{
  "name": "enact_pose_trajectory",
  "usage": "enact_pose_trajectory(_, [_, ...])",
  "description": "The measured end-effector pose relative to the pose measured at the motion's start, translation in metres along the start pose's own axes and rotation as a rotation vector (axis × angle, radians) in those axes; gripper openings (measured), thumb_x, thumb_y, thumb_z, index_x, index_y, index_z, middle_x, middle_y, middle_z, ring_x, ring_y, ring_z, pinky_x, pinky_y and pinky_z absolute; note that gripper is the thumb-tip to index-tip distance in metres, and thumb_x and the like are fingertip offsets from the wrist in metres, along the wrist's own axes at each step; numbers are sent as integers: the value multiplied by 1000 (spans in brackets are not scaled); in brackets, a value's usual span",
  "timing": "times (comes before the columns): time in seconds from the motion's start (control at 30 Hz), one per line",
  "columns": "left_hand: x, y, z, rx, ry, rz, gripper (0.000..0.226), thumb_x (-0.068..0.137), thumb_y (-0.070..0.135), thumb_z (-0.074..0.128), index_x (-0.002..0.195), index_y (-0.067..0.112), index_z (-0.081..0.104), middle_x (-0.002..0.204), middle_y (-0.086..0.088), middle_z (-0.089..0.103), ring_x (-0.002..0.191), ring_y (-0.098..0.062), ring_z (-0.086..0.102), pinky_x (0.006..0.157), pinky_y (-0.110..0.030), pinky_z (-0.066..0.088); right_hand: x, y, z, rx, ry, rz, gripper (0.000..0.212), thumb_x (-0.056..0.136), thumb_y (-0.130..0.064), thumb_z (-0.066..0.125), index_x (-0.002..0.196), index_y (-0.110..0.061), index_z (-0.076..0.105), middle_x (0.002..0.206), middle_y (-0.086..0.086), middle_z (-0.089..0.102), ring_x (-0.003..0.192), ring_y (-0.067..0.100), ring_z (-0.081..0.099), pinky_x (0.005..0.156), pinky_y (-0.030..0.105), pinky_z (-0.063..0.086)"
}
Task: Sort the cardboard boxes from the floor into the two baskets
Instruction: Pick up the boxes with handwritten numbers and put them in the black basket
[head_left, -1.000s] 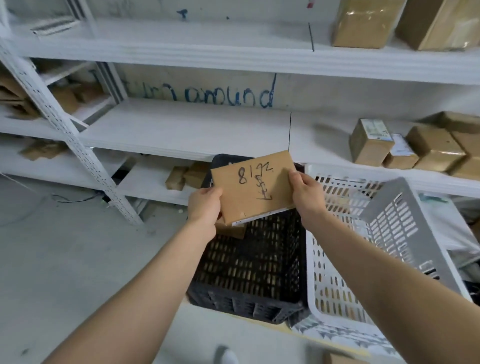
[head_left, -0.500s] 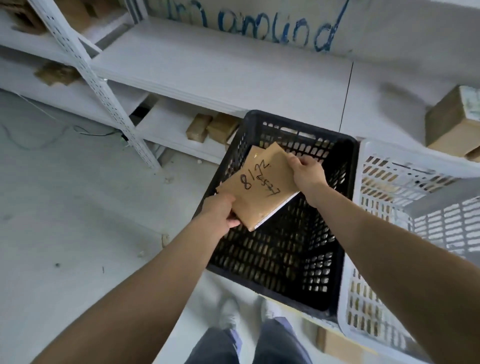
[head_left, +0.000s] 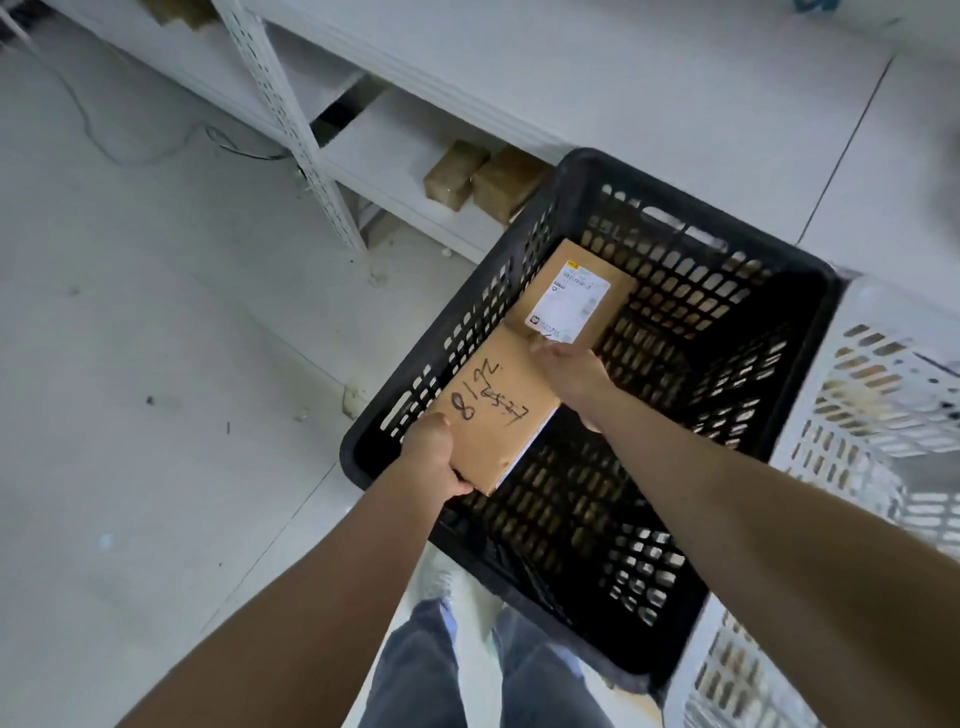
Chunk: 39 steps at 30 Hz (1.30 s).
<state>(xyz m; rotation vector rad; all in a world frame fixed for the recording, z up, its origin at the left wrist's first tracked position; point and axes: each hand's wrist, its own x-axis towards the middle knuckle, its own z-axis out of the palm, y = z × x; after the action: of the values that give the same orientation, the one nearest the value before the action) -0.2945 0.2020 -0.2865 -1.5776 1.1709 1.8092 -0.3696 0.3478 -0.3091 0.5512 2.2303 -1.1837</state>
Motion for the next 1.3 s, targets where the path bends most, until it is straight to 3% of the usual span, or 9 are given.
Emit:
enact_pose_trajectory(0.17, [20,-5,8,-91,36,10,19,101,21,34,91,13,48,92,-9,55,90,-30,52,96,-53,40,17,13,18,99,13,64,49,96,-43,49,139,-22,46,120,5,54,105,21,54,80,24,37])
enact_pose_trajectory(0.27, [28,-3,14,-107,21,10,19,101,21,35,91,13,49,99,-9,56,97,-30,52,103,-55,37,27,16,23,65,31,57,48,94,-43,48,140,-26,46,125,3,49,119,26,50,88,26,41])
enact_pose_trajectory(0.4, [40,-10,19,-136,4,-30,19,101,25,34,109,15,48,114,-13,55,120,-36,49,105,-57,32,38,23,32,9,30,94,53,93,-48,48,143,-32,42,151,5,14,135,34,25,113,41,29])
enact_pose_trajectory(0.6, [48,-6,27,-148,76,-102,37,100,34,36,129,16,48,139,-10,50,131,-35,41,112,-60,20,38,30,39,64,87,70,56,96,-29,48,148,-18,31,154,5,9,117,28,47,87,26,40])
enact_pose_trajectory(0.73, [45,-8,29,-153,53,-92,32,100,34,32,97,13,56,131,-10,57,126,-35,47,111,-59,22,31,24,35,72,129,124,55,97,-23,46,147,-9,26,153,11,7,100,28,50,79,28,42])
enact_pose_trajectory(0.9, [40,-11,30,-152,17,-42,33,102,28,32,83,14,55,107,-11,61,107,-31,55,107,-50,35,32,24,35,138,105,200,52,94,-16,41,144,-7,27,139,15,42,118,30,49,97,39,47])
enact_pose_trajectory(1.03, [36,-13,27,-139,-8,-12,31,101,26,36,79,12,53,88,-13,61,96,-33,56,102,-56,40,31,24,37,229,77,236,50,95,-13,36,144,-9,27,139,13,40,120,26,47,101,36,42])
enact_pose_trajectory(1.2, [29,-7,22,-53,11,-24,31,100,27,39,78,12,55,84,-9,61,103,-29,59,105,-46,40,22,15,32,245,61,253,41,94,-22,45,132,-6,48,127,14,54,103,25,57,85,33,50])
enact_pose_trajectory(1.3, [17,2,22,38,23,46,34,101,23,37,73,13,54,80,-7,61,82,-25,59,82,-36,52,13,0,20,222,78,151,34,94,-18,48,121,0,59,121,18,62,108,33,60,93,39,50])
